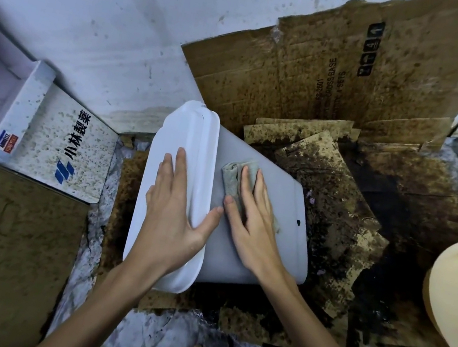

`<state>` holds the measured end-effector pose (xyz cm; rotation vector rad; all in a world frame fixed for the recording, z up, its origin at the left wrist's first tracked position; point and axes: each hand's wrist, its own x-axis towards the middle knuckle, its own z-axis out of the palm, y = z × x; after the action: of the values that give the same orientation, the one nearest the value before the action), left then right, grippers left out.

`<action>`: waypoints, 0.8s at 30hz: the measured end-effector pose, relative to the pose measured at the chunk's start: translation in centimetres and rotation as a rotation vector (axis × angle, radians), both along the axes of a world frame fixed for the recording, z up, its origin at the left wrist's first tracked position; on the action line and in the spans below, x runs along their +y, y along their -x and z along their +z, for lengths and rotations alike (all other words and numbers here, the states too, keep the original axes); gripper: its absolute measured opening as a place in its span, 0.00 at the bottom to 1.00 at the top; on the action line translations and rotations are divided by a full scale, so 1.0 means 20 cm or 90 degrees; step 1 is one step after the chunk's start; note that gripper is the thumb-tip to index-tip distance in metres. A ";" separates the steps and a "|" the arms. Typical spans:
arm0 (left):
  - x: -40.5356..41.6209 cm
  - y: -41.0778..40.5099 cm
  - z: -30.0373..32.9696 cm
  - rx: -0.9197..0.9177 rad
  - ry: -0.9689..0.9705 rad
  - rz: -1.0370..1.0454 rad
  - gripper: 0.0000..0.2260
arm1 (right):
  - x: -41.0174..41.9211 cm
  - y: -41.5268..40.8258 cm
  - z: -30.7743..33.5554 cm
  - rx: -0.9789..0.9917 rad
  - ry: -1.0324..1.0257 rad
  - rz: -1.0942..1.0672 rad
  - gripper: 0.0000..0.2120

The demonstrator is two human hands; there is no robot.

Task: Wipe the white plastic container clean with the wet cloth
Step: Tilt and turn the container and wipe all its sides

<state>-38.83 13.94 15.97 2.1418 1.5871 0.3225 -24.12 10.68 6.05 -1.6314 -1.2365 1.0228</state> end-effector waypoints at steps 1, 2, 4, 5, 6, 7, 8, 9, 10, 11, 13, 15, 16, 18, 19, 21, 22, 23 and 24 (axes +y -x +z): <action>0.00 0.00 0.00 -0.002 0.001 0.001 0.48 | 0.00 0.00 0.01 0.004 -0.001 0.002 0.32; 0.00 0.00 0.00 -0.005 0.004 0.001 0.48 | 0.00 0.00 0.01 0.008 -0.001 0.002 0.32; 0.00 0.00 0.00 -0.012 0.010 0.003 0.48 | 0.00 0.01 0.03 0.011 -0.006 -0.004 0.30; 0.00 0.00 0.00 -0.014 0.013 0.003 0.48 | 0.01 0.01 0.03 0.010 -0.009 -0.011 0.29; 0.00 0.00 -0.01 -0.017 0.014 0.003 0.48 | 0.01 0.01 0.04 0.008 -0.013 -0.020 0.29; 0.00 0.00 -0.01 -0.021 0.013 0.004 0.48 | 0.01 0.01 0.04 0.005 -0.018 -0.029 0.28; 0.00 -0.01 -0.01 -0.025 0.013 0.005 0.48 | 0.01 0.01 0.05 0.008 -0.022 -0.038 0.27; -0.01 -0.01 0.00 -0.029 0.015 0.004 0.48 | 0.01 0.01 0.06 0.018 -0.028 -0.047 0.26; -0.01 -0.02 0.00 -0.035 0.018 0.002 0.48 | 0.01 0.00 0.08 0.036 -0.037 -0.056 0.25; -0.01 -0.03 0.00 -0.041 0.020 0.000 0.48 | 0.01 0.00 0.10 0.061 -0.049 -0.065 0.25; -0.02 -0.06 0.01 -0.053 0.025 0.000 0.48 | 0.01 -0.02 0.14 0.114 -0.068 -0.074 0.24; -0.03 -0.08 0.01 -0.070 0.031 0.008 0.46 | 0.00 -0.02 0.20 0.152 -0.085 -0.075 0.24; -0.04 -0.10 0.02 -0.080 0.033 0.011 0.45 | 0.00 -0.01 0.23 0.168 -0.092 -0.074 0.23; -0.05 -0.10 0.03 -0.101 0.042 0.018 0.42 | 0.00 -0.01 0.28 0.189 -0.096 -0.072 0.24; -0.05 -0.11 0.04 -0.108 0.045 0.019 0.41 | 0.00 -0.01 0.31 0.192 -0.096 -0.070 0.24; -0.05 -0.10 0.05 -0.099 0.040 0.009 0.38 | -0.01 -0.02 0.35 0.181 -0.090 -0.062 0.24; -0.05 -0.10 0.06 -0.089 0.031 0.001 0.37 | -0.01 -0.03 0.37 0.171 -0.085 -0.060 0.24; -0.05 -0.10 0.07 -0.081 0.022 -0.006 0.37 | -0.02 -0.04 0.38 0.158 -0.082 -0.061 0.24; -0.05 -0.11 0.08 -0.073 0.011 -0.011 0.37 | -0.02 -0.04 0.40 0.143 -0.079 -0.064 0.24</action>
<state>-36.69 13.02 17.61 2.0847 1.5006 0.4171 -23.28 10.25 14.04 -1.4257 -1.0370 1.0151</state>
